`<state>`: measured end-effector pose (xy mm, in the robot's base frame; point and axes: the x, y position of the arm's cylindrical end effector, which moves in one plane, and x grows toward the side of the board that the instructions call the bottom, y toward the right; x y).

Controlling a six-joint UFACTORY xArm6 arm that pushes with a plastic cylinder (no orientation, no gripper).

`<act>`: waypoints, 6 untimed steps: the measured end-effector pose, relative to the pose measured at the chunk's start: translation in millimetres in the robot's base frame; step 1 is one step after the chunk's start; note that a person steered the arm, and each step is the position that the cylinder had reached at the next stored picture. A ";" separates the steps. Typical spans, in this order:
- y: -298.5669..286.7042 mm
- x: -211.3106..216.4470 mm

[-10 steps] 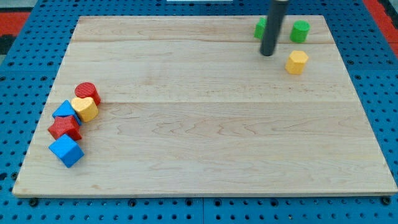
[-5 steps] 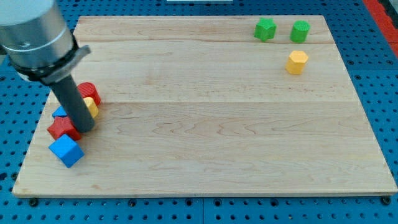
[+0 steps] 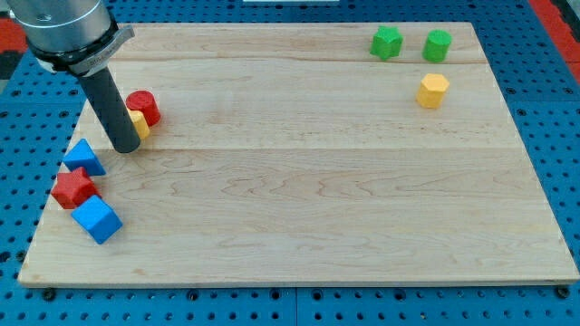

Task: Move yellow heart closer to yellow hexagon

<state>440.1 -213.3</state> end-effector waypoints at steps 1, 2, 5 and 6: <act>-66.3 -13.5; -29.9 -21.7; 19.7 -15.2; -3.8 -20.3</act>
<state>419.8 -217.0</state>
